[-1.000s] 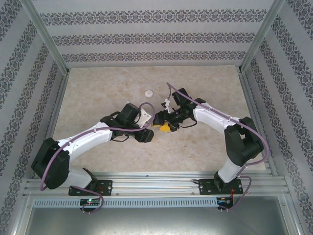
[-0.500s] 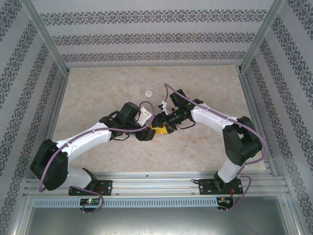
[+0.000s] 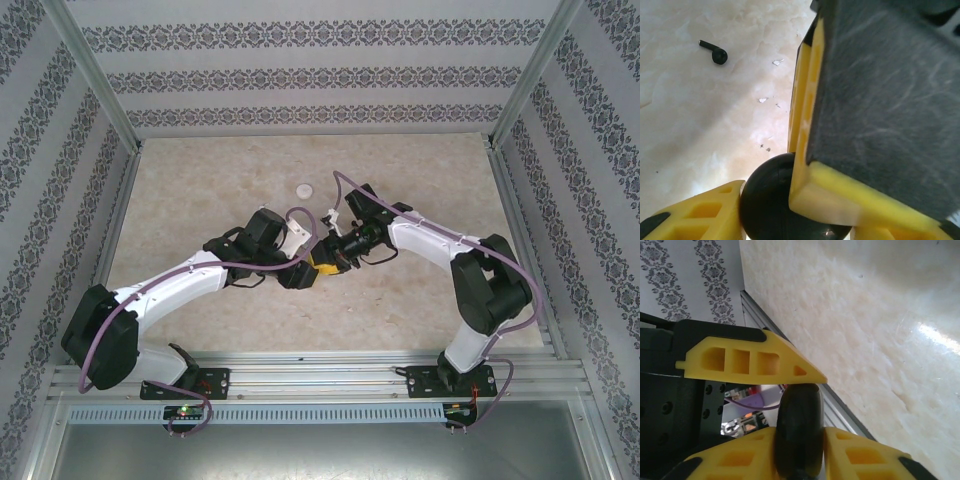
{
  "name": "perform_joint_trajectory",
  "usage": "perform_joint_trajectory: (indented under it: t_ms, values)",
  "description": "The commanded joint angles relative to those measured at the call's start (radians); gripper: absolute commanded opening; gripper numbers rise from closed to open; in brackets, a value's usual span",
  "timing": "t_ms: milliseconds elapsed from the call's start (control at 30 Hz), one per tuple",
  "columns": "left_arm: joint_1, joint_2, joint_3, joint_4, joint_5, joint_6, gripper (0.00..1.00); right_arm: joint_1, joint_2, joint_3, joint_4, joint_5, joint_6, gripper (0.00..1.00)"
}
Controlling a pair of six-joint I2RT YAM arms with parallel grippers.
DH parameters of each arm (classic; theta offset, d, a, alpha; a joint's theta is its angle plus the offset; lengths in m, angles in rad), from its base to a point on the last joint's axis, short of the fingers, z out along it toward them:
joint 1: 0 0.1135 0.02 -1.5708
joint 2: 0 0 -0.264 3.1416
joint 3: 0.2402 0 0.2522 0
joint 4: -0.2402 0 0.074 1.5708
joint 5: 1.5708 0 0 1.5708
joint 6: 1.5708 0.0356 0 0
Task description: Insert wireless bluetooth earbuds into charging case
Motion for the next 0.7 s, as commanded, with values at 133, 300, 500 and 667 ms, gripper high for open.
perform_joint_trajectory:
  t_ms: [133, 300, 500, 667]
  values:
    - [-0.009, -0.030, 0.006, 0.095, 0.034, 0.019, 0.43, 0.020, 0.031, 0.033, -0.066, -0.055, -0.060, 0.21]
    - [-0.008, -0.040, 0.006, 0.113, 0.013, 0.008, 0.57, -0.002, -0.007, 0.005, 0.030, -0.040, -0.002, 0.13]
    - [-0.002, -0.084, 0.046, 0.111, -0.102, -0.053, 0.79, -0.052, -0.112, -0.073, 0.222, 0.010, 0.108, 0.12]
    - [0.032, -0.123, 0.136, 0.062, -0.218, -0.174, 0.84, -0.112, -0.227, -0.157, 0.411, 0.070, 0.226, 0.11]
